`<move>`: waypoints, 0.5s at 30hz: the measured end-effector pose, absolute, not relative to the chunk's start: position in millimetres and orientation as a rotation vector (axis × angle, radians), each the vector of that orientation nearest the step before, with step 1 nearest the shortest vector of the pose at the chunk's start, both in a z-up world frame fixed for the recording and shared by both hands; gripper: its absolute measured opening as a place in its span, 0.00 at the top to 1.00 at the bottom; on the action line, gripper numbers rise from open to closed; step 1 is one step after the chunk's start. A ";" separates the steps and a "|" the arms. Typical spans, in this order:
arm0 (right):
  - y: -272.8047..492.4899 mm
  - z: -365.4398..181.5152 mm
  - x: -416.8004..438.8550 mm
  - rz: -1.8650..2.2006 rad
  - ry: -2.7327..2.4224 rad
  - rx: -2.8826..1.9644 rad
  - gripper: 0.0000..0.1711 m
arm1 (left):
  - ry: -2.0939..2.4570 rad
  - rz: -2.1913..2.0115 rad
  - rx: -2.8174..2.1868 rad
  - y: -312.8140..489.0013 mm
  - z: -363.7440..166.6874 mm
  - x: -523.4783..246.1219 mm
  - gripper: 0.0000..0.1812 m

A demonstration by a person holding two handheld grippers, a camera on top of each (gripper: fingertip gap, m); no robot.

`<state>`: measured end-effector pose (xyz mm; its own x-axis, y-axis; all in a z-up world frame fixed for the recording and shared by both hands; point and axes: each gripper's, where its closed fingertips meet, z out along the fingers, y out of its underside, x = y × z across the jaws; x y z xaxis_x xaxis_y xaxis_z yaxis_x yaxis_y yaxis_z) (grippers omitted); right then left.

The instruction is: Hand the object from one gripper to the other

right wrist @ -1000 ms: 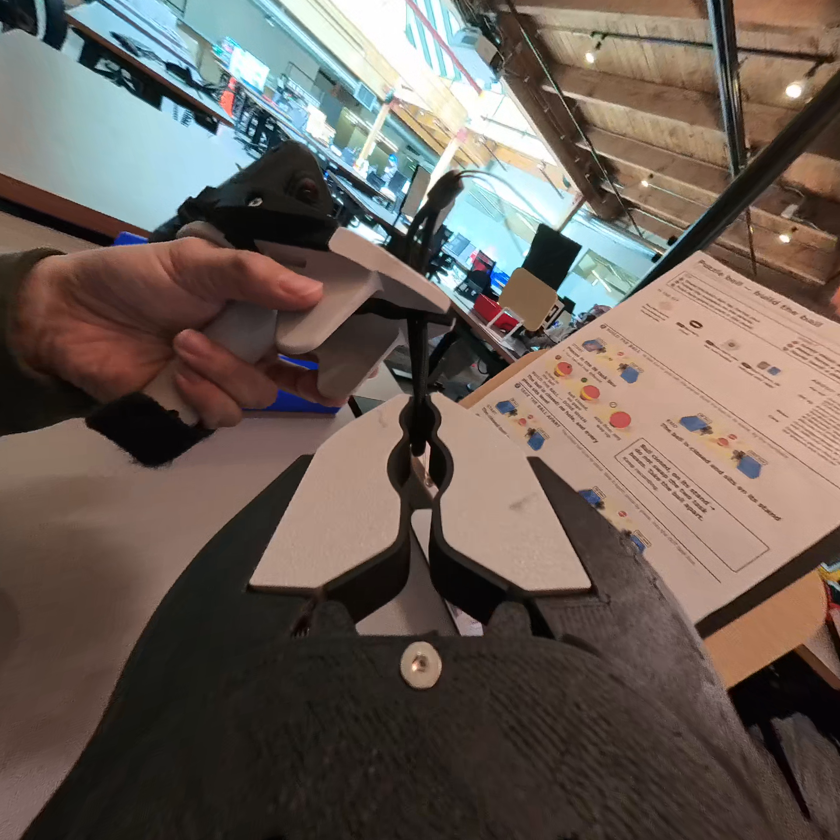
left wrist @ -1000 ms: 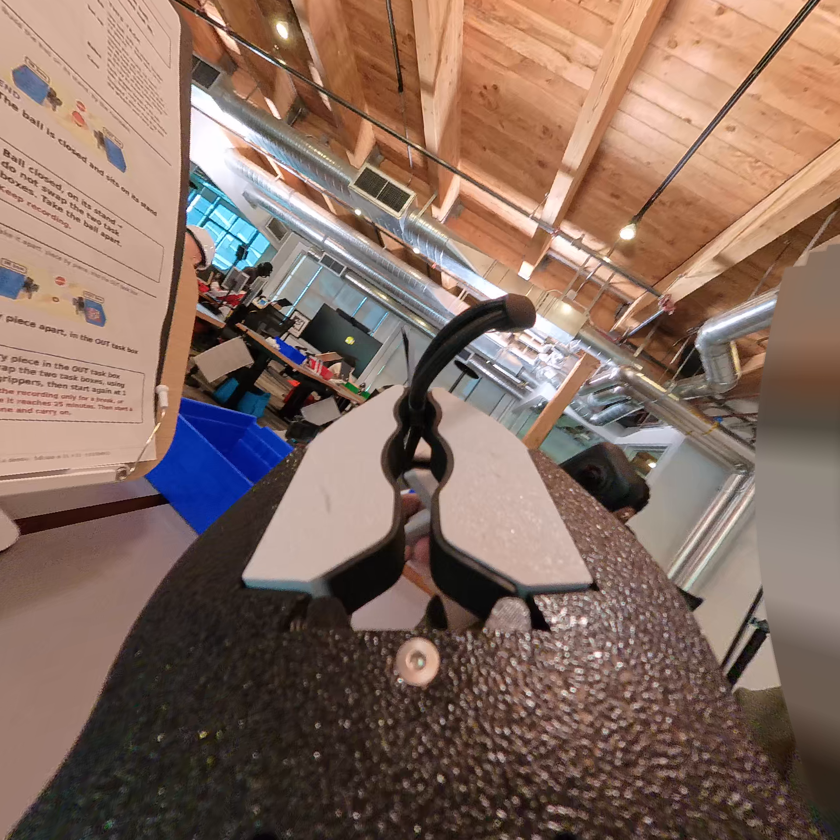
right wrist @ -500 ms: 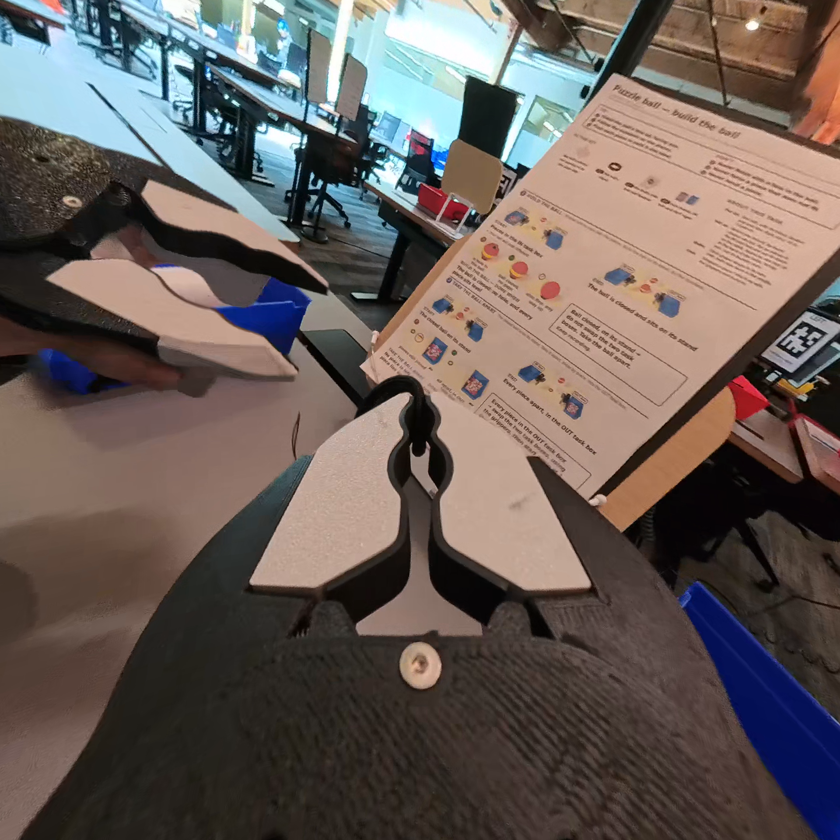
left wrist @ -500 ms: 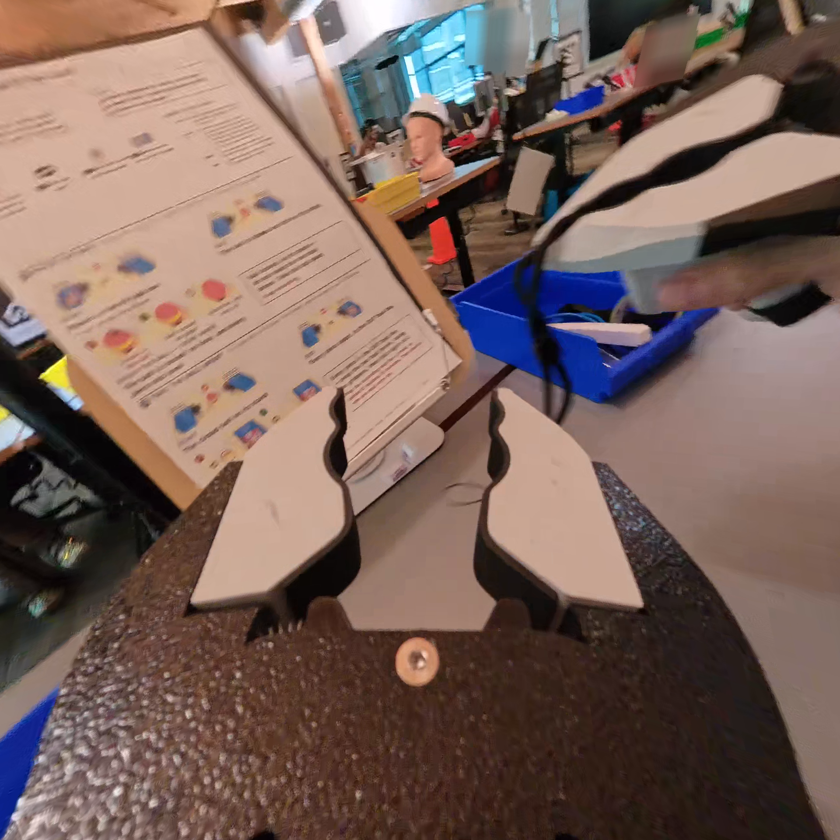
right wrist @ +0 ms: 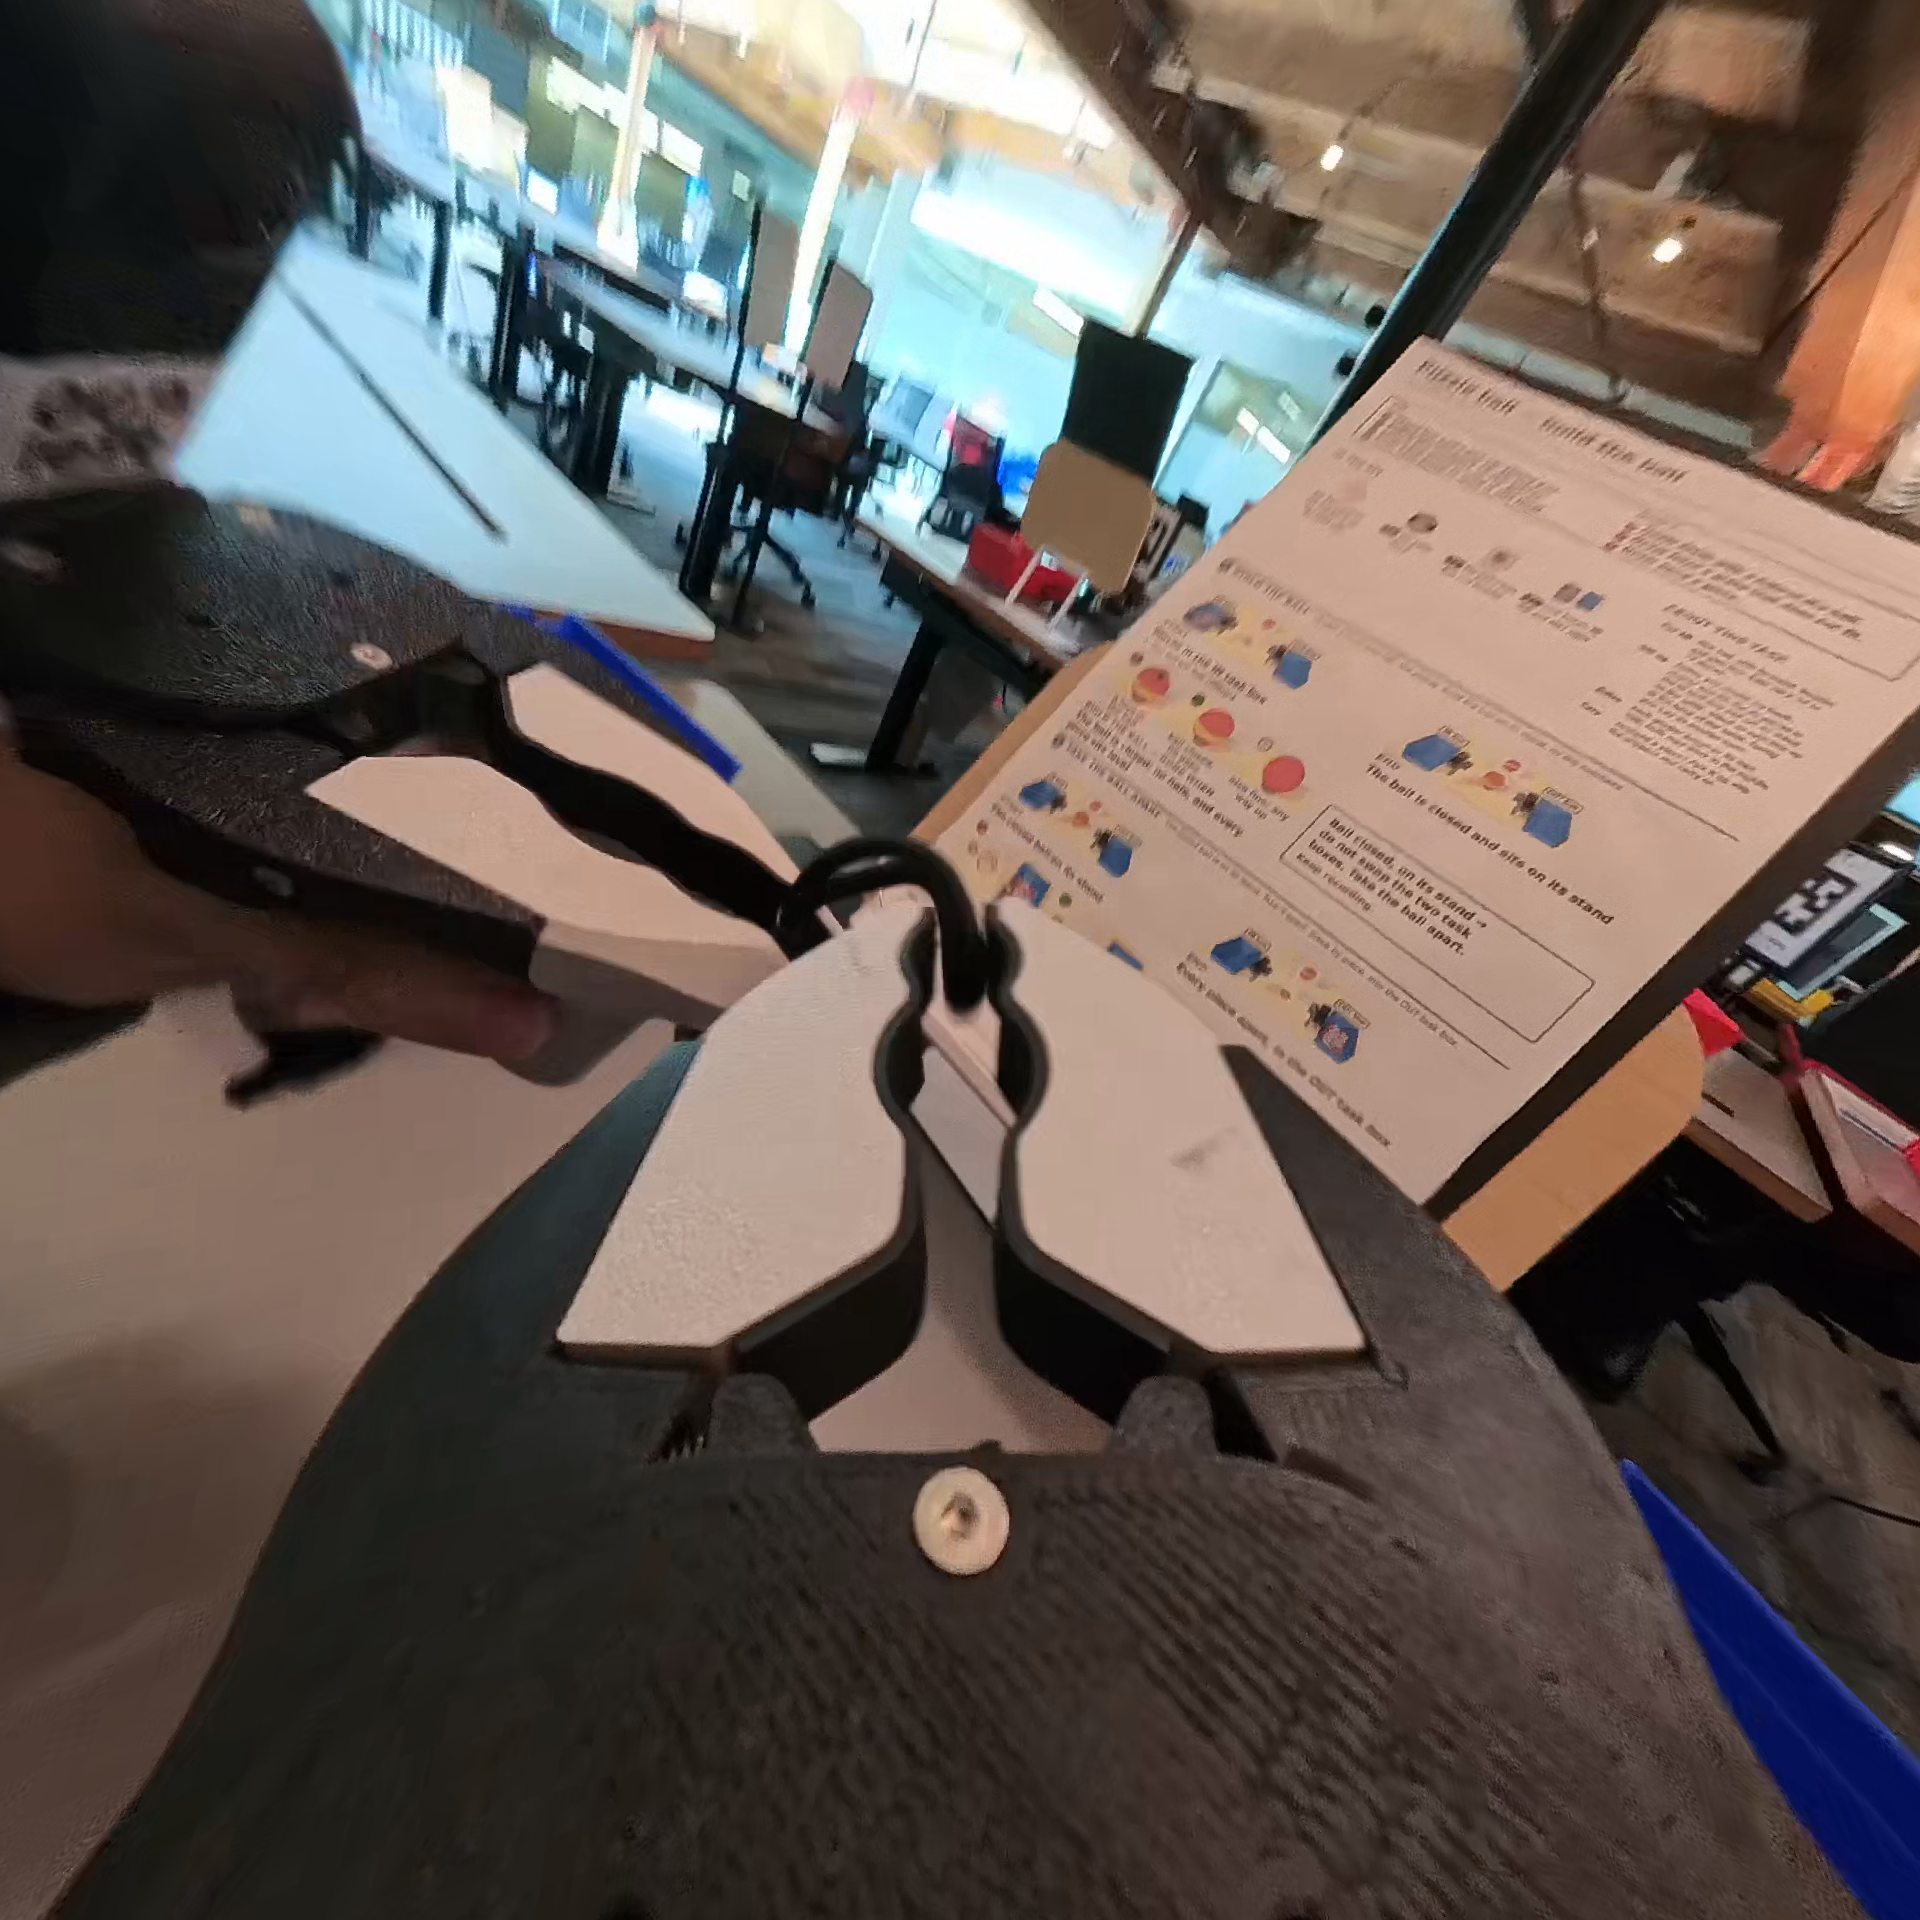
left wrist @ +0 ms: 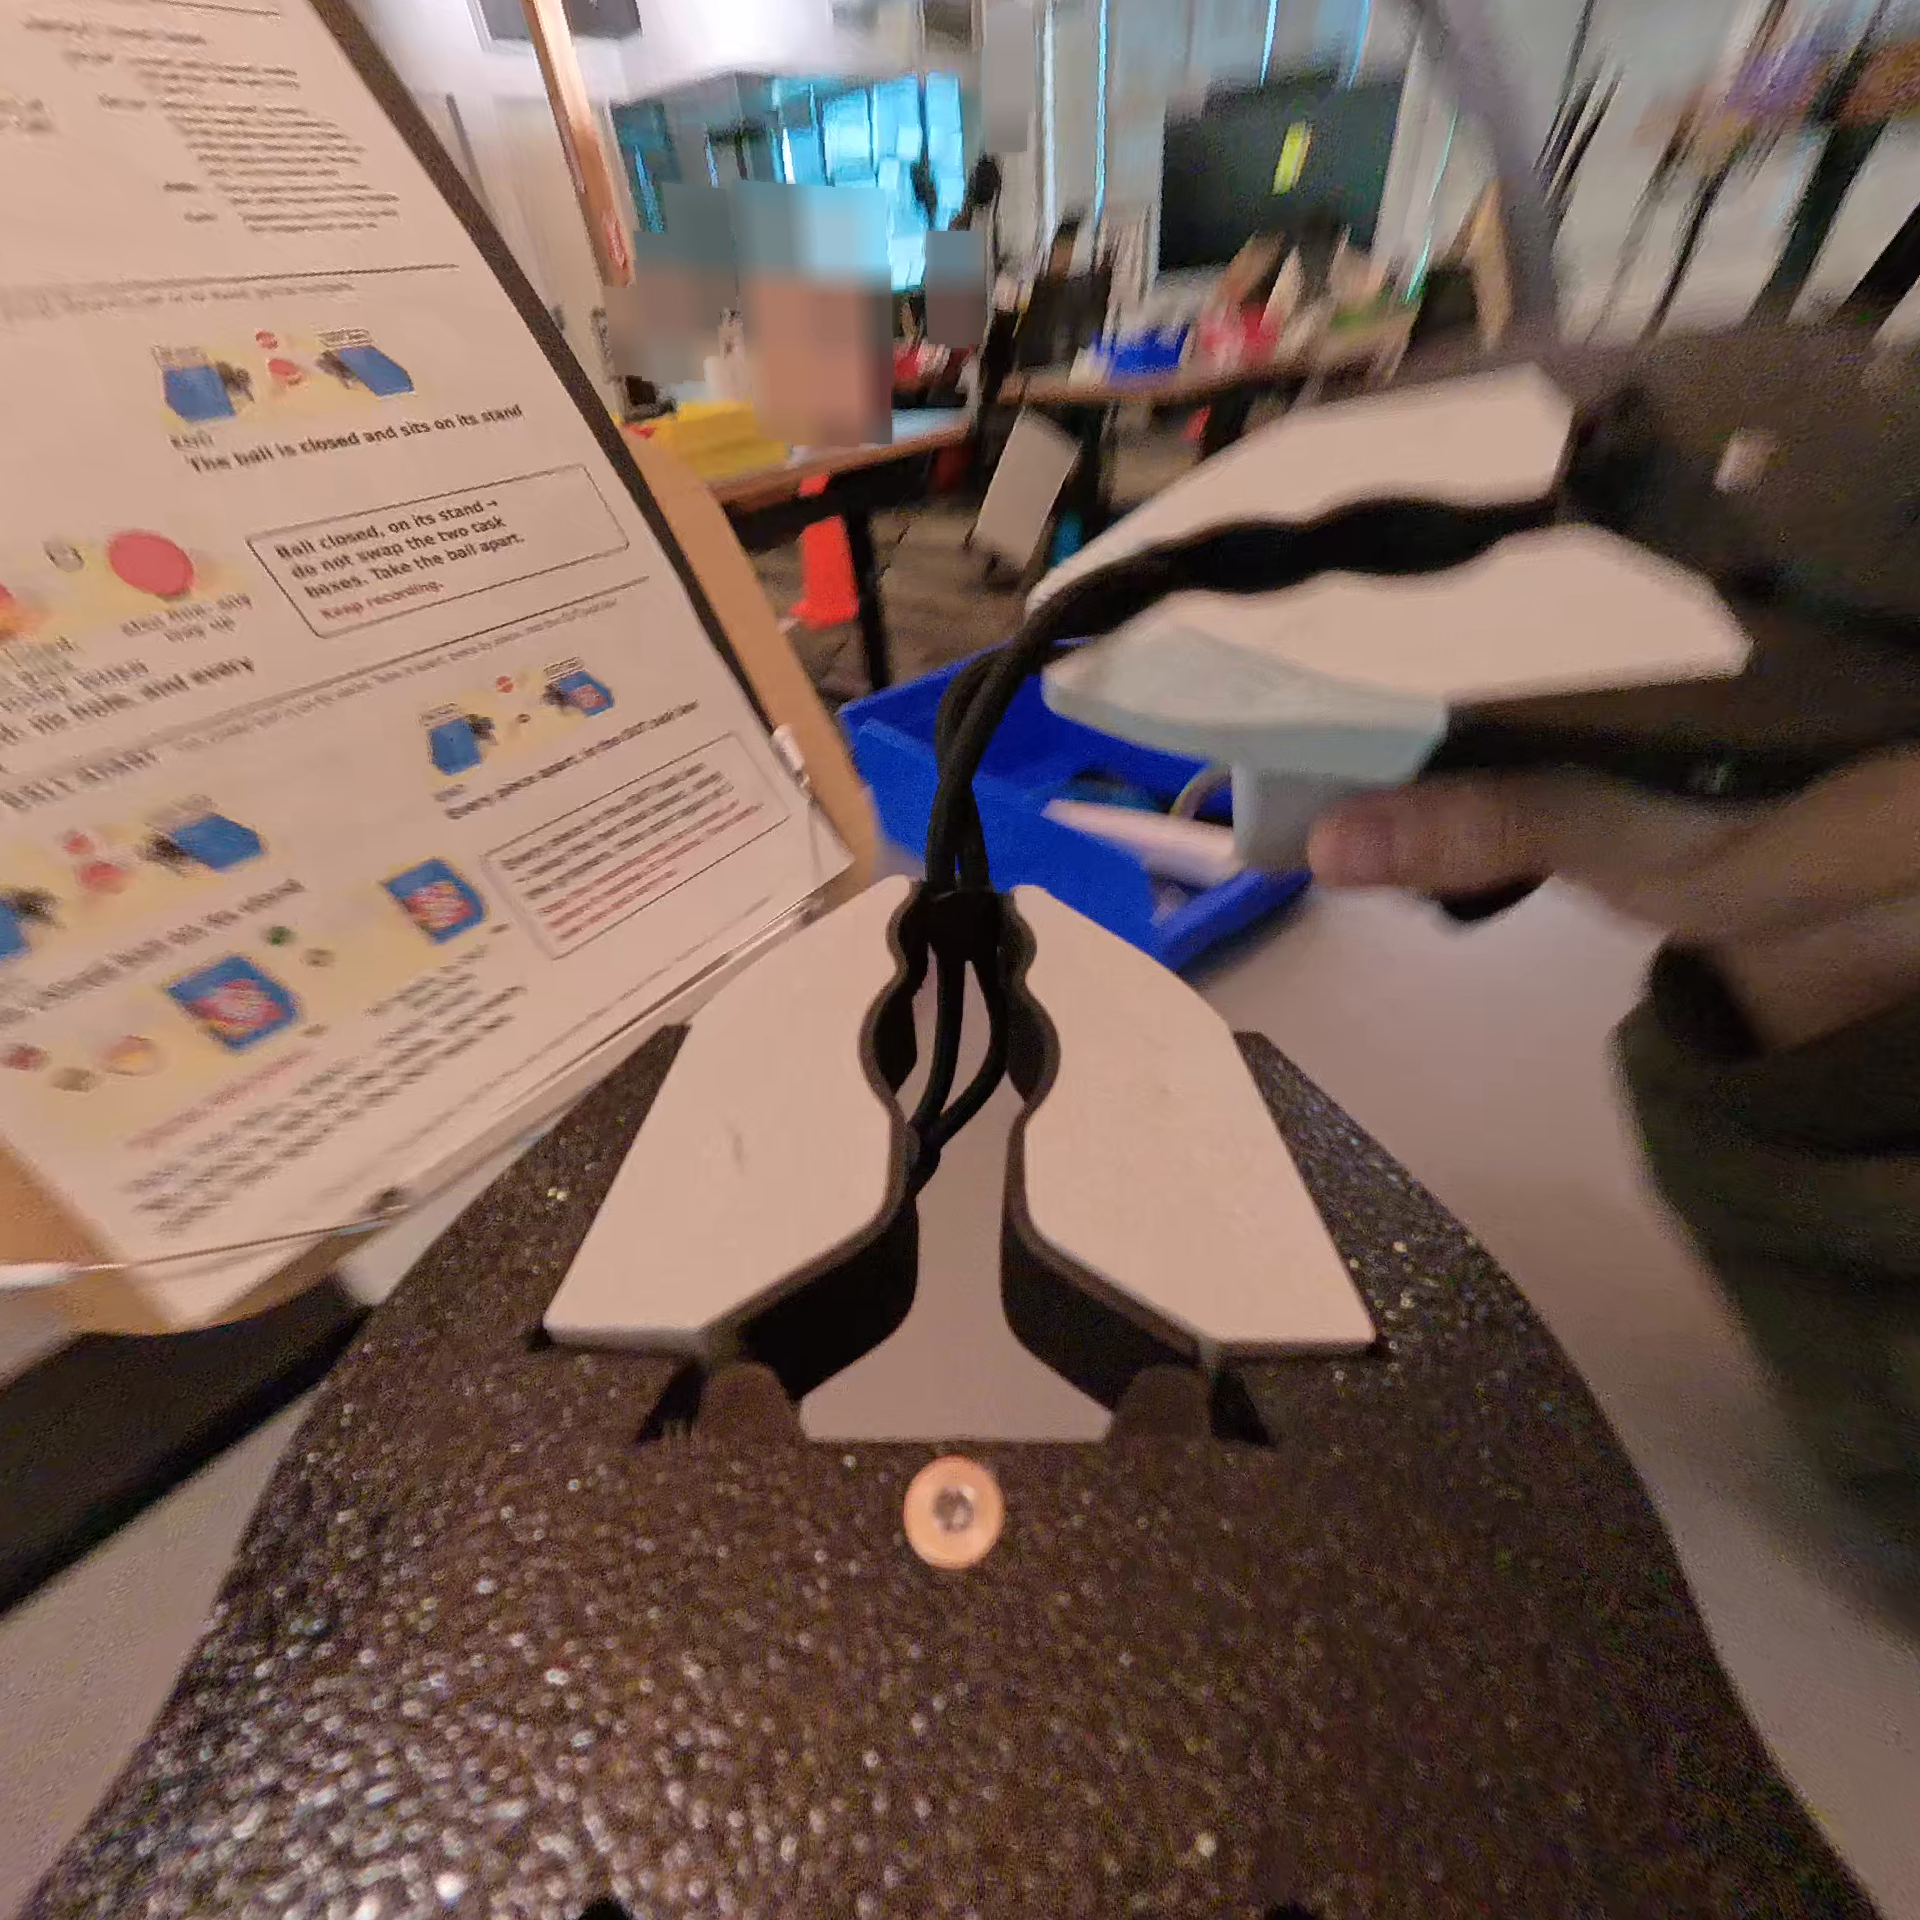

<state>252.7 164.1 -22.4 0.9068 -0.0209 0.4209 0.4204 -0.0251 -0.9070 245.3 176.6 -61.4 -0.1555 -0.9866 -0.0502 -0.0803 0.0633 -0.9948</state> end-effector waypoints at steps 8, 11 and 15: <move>178.0 -28.9 218.7 -0.195 -0.429 -1.522 0.79 | 0.855 -2.128 -1.231 209.2 -10.9 218.7 0.93; 192.4 -38.1 213.4 -0.240 -0.430 -1.550 0.81 | 0.810 -2.266 -1.212 204.0 -5.5 216.7 0.93; 197.5 -35.1 206.1 -0.236 -0.431 -1.509 0.90 | 0.840 -2.252 -1.198 198.1 -4.6 217.4 0.93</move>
<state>206.1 197.5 -35.1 0.9027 0.1136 0.4149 0.4107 0.0590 -0.9098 217.4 198.1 -4.6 -0.5201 -0.6340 0.5723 0.1043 -0.7122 -0.6942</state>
